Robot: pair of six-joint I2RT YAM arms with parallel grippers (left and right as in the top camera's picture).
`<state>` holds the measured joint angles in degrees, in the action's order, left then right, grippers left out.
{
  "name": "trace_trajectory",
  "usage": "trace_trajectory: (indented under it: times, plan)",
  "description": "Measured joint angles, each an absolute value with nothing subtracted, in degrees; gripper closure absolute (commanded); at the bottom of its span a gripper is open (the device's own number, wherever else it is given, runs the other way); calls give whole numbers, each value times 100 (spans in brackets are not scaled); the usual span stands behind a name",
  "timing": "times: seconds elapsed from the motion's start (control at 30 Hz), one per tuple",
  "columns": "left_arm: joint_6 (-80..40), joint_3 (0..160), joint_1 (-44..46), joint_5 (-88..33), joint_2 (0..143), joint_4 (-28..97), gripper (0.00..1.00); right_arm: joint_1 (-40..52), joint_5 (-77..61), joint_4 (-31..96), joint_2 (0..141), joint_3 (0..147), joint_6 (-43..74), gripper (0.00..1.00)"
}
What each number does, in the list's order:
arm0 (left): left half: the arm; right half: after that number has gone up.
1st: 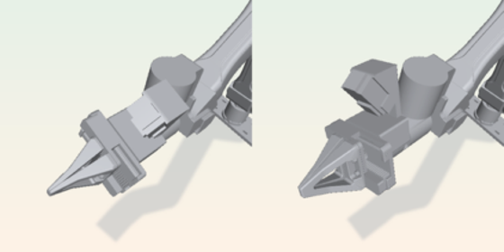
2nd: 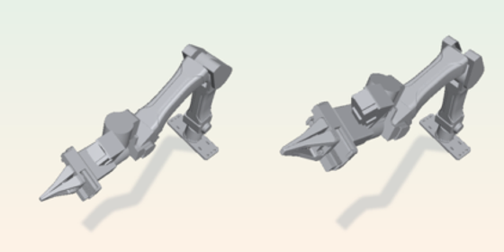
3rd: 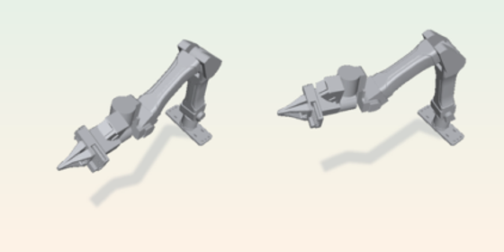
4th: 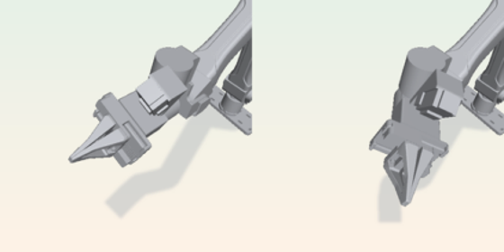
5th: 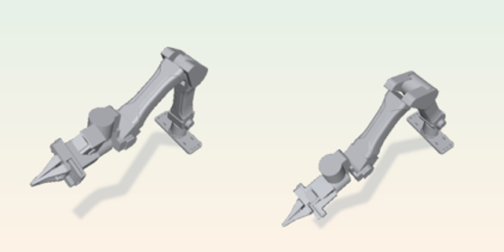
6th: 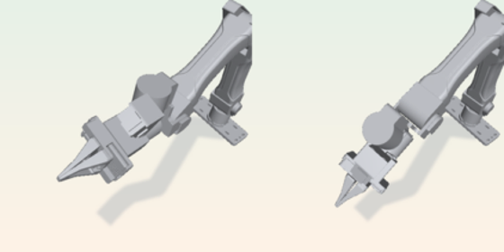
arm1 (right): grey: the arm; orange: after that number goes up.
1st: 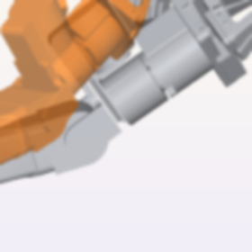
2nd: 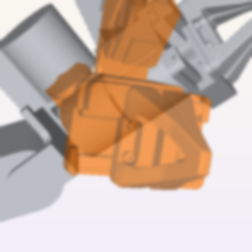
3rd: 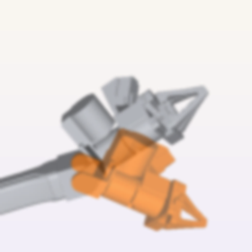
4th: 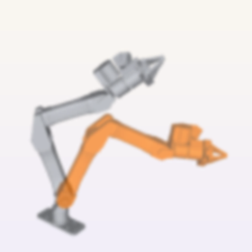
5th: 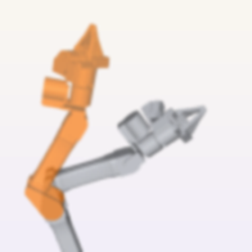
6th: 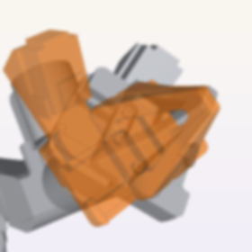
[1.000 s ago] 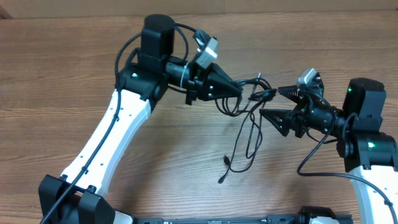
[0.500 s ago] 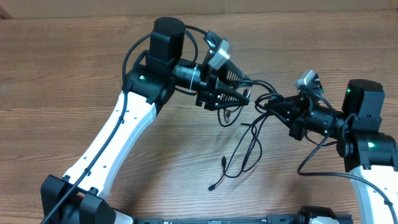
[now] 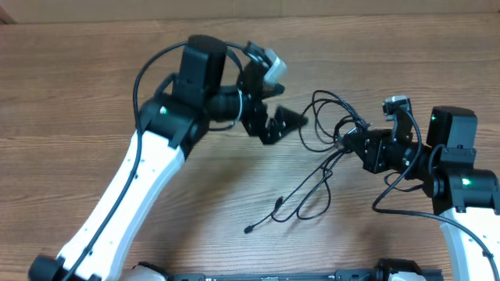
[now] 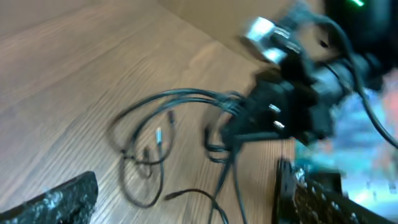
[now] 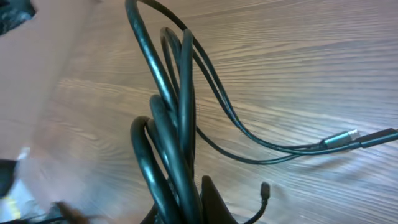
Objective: Untangle cables
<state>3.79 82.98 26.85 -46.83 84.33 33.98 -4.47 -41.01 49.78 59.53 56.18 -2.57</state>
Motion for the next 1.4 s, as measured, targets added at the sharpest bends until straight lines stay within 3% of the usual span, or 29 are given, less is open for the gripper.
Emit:
trace_trajectory:
  times: [0.37,0.53,0.6,1.07,1.4]
  plan:
    - [2781,8298,3105,-5649,8176,4506,7,-447,-6263,4366,5953,5612,-169,96]
    - [3135,8298,3105,-5955,8176,4506,5,-447,-7054,3988,5953,5612,-172,96]
    - [3282,8298,3105,-6104,8176,4504,0,-447,-7397,3885,5953,5612,-174,96]
    - [3430,8298,3105,-6344,8176,3898,0,-447,-8121,3824,5953,5612,-432,96]
    - [2541,8298,3140,-6346,8178,3588,0,-447,-8167,3822,5953,5612,-598,96]
